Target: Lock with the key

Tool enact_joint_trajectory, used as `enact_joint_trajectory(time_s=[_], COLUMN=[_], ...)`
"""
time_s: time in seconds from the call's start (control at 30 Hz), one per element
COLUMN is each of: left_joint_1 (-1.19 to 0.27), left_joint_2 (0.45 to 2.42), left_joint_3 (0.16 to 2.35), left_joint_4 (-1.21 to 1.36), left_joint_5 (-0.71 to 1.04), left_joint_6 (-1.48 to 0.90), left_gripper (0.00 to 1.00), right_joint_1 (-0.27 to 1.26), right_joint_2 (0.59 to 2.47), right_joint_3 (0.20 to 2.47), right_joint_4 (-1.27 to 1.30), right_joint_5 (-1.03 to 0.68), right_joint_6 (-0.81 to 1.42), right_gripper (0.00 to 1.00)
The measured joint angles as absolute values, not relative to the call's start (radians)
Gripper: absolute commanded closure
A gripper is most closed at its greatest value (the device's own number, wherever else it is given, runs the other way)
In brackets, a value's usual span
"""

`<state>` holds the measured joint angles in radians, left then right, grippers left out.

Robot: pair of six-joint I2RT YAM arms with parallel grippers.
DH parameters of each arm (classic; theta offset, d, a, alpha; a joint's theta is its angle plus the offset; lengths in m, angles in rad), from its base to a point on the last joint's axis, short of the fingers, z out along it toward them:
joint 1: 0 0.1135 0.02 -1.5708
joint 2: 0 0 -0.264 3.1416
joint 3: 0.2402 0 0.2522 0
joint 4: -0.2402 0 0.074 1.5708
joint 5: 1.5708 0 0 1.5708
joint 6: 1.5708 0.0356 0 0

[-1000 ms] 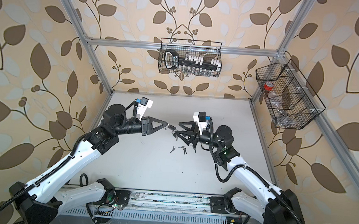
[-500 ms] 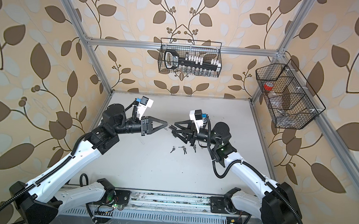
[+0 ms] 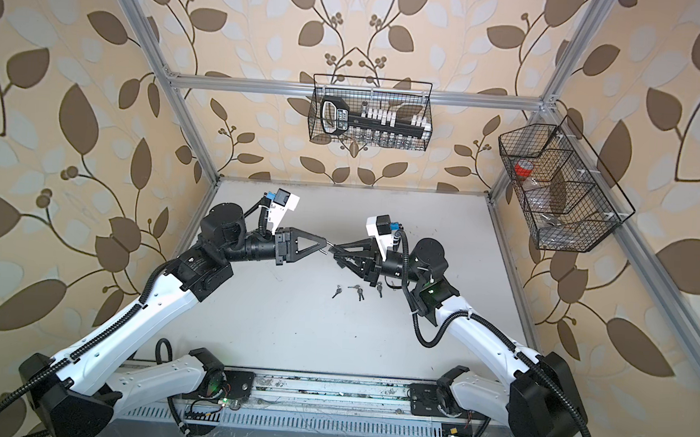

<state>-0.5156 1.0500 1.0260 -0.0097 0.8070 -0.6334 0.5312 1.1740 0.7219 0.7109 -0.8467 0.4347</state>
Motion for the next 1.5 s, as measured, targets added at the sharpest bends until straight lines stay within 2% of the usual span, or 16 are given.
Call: enact_joint_trajectory(time_s=[0.27, 0.83, 1.5], left_joint_1=[-0.516, -0.524, -0.522], left_joint_2=[1.05, 0.981, 0.99], left_joint_3=[1.025, 1.057, 1.048], left_joint_4=[-0.014, -0.007, 0.031], left_joint_5=[0.804, 0.847, 0.865], left_joint_6=[-0.627, -0.535, -0.545], left_gripper=[1.0, 1.0, 1.0], right_joint_1=[0.534, 0.518, 0.527], right_joint_2=[1.172, 1.17, 1.19], right_joint_3=[0.722, 0.862, 0.882], right_joint_4=[0.71, 0.674, 0.669], right_joint_5=[-0.864, -1.059, -1.048], right_joint_6=[0.514, 0.778, 0.803], right_gripper=[1.0, 1.0, 1.0])
